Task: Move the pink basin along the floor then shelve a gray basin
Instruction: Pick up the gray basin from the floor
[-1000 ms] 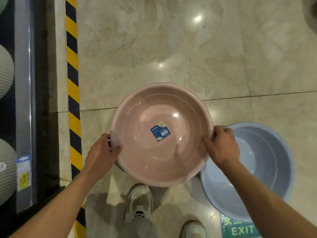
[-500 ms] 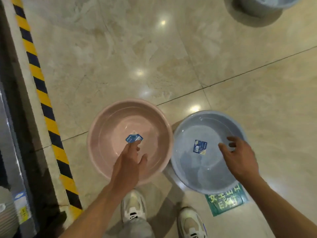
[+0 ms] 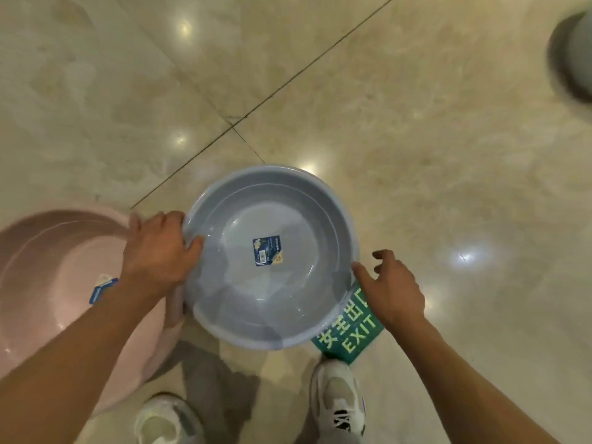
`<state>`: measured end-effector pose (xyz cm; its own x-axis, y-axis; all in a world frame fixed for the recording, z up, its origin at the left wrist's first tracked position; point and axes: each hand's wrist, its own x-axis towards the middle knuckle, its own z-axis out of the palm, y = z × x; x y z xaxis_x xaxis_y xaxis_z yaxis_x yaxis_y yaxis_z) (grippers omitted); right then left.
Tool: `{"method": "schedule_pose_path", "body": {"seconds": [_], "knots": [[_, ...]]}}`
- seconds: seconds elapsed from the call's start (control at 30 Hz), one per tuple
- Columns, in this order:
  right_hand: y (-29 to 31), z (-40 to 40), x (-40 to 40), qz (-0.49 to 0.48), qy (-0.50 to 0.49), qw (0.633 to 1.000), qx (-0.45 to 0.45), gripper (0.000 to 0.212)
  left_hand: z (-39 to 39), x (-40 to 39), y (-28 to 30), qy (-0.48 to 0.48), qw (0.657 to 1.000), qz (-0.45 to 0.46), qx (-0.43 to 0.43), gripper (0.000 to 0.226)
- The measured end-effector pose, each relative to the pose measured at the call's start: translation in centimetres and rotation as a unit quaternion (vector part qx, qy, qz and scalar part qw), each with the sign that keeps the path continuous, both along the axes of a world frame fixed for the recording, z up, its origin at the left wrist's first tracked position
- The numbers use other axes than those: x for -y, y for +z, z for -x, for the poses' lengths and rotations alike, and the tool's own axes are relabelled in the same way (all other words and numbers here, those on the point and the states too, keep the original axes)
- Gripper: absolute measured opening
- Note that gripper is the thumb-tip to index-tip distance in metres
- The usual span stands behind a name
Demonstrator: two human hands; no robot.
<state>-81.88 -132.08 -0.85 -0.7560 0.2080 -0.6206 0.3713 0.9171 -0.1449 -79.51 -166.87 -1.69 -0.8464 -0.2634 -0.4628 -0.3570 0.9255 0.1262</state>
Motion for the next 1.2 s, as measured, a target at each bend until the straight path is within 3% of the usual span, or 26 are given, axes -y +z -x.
{"method": "schedule_pose_path", "body": {"seconds": [0.13, 0.27, 0.33, 0.53, 0.67, 0.93, 1.2], "knots": [[-3.1, -1.2, -0.1, 0.025, -0.026, 0.998, 0.047, 0.064, 0.3, 0.3, -2.0, -0.04, 0.995, 0.082, 0.025, 0.036], [-5.3, -2.2, 0.4, 0.08, -0.063, 0.992, 0.08, 0.037, 0.1, 0.2, -3.3, -0.053, 0.989, 0.14, 0.02, 0.038], [-5.7, -2.3, 0.8, 0.117, -0.101, 0.985, 0.076, 0.034, 0.1, 0.1, -3.7, -0.057, 0.988, 0.144, 0.023, 0.036], [-4.0, -1.6, 1.1, 0.146, -0.146, 0.978, 0.021, 0.024, 0.5, 0.5, -2.5, -0.066, 0.989, 0.128, 0.034, 0.036], [-1.1, 0.7, -0.5, 0.131, -0.138, 0.982, -0.009, 0.026, 1.5, -0.8, -0.6, -0.012, 1.0, 0.02, -0.021, 0.032], [10.1, 5.4, -4.4, 0.122, -0.113, 0.984, -0.061, 0.029, 4.0, -3.8, 10.4, 0.032, 0.994, -0.091, -0.04, 0.034], [25.7, 13.6, -6.7, 0.149, -0.072, 0.975, -0.15, 0.018, 9.8, -5.0, 26.7, 0.045, 0.993, -0.045, -0.098, 0.032]]}}
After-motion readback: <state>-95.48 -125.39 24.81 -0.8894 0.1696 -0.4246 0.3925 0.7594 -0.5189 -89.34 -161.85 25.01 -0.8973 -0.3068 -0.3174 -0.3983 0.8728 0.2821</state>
